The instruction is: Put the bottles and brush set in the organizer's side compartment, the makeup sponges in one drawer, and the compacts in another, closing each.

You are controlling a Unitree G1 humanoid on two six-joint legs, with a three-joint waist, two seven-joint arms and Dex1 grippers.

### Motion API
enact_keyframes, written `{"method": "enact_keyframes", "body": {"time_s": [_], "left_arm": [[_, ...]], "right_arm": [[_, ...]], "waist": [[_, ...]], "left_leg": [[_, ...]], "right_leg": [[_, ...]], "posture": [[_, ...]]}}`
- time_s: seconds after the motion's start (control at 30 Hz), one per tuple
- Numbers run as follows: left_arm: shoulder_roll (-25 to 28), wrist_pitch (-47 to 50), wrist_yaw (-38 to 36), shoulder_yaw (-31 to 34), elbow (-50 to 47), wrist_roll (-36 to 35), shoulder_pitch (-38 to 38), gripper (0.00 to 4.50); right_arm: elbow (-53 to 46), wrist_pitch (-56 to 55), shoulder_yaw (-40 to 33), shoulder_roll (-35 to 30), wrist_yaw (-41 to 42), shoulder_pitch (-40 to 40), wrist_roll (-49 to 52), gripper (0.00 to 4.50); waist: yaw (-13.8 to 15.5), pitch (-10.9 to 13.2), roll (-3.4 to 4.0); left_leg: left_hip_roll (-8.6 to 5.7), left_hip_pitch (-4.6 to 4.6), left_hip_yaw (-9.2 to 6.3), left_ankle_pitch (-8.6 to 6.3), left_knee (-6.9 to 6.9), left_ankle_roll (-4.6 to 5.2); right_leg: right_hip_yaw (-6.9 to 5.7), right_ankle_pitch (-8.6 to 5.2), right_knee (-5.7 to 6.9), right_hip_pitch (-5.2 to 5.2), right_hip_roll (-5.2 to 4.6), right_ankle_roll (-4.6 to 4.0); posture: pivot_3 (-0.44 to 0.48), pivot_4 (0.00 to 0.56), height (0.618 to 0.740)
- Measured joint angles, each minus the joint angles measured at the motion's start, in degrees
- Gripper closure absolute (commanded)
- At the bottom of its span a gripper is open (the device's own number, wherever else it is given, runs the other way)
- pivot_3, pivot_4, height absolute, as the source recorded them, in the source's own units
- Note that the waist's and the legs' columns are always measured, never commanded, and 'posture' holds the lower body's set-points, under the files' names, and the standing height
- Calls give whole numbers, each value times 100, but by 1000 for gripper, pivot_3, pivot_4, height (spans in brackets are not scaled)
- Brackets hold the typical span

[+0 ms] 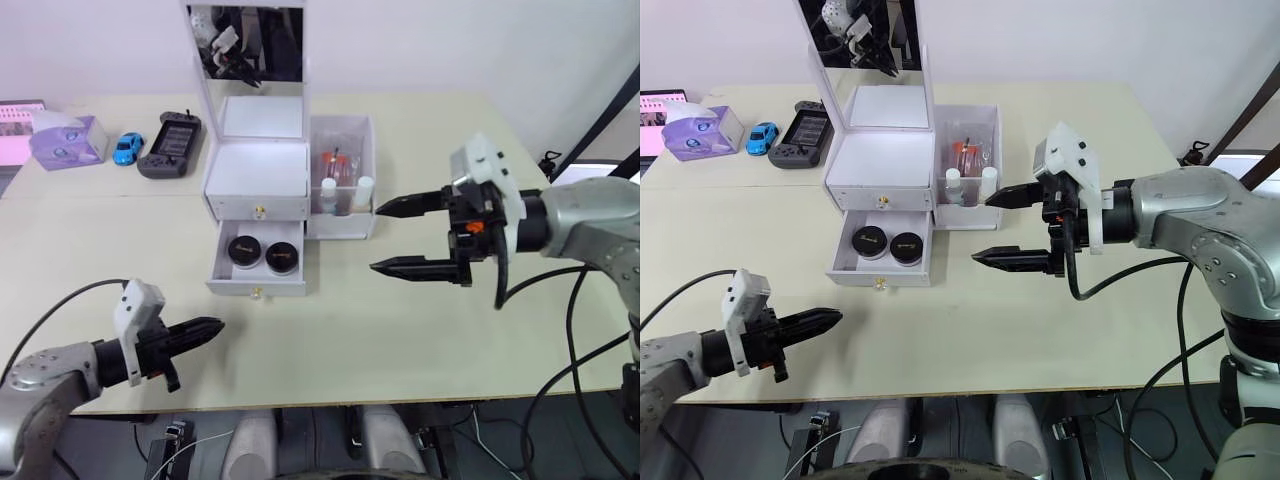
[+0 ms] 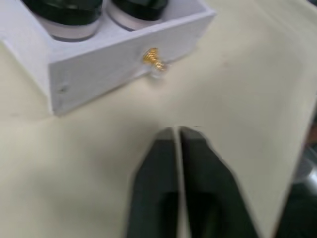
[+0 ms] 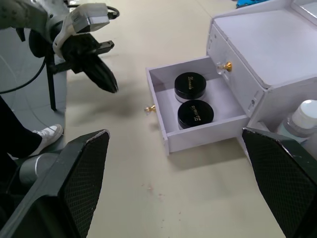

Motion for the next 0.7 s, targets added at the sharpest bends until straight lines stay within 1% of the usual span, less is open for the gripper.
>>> {"method": "enact_keyframes", "body": {"time_s": [0.2,0.33,0.53,0.7], "left_arm": [[-833,-686,763,-559,24,417,-99,4488],[-1241,-1073,1215,-766,162,690,-271,4488],[-1439,-1468,1565,-1050,548,1026,-683,4488],[-1463,-1503,1756,-1117,973,1142,-1313,4488]], "right_arm": [[17,-15,13,2,-24,-33,-98,0],[24,-15,14,10,-57,-42,-140,0],[25,4,14,20,-127,-62,-157,0],[-5,27,-11,15,-197,-85,-148,0]], "waist": [[6,-2,0],[5,-3,-1],[3,-3,0],[10,-4,0]], "left_leg": [[-2,-2,-1,0,-12,1],[-2,0,-3,0,-8,1],[-2,2,-4,0,-4,1],[-3,-1,-12,1,-1,1]], "right_leg": [[0,5,1,-1,4,-8],[0,5,5,0,6,-8],[0,2,6,2,8,-2],[-1,4,6,6,11,-6]], "posture": [[0,150,740],[0,150,740],[0,150,740],[0,150,740]]}}
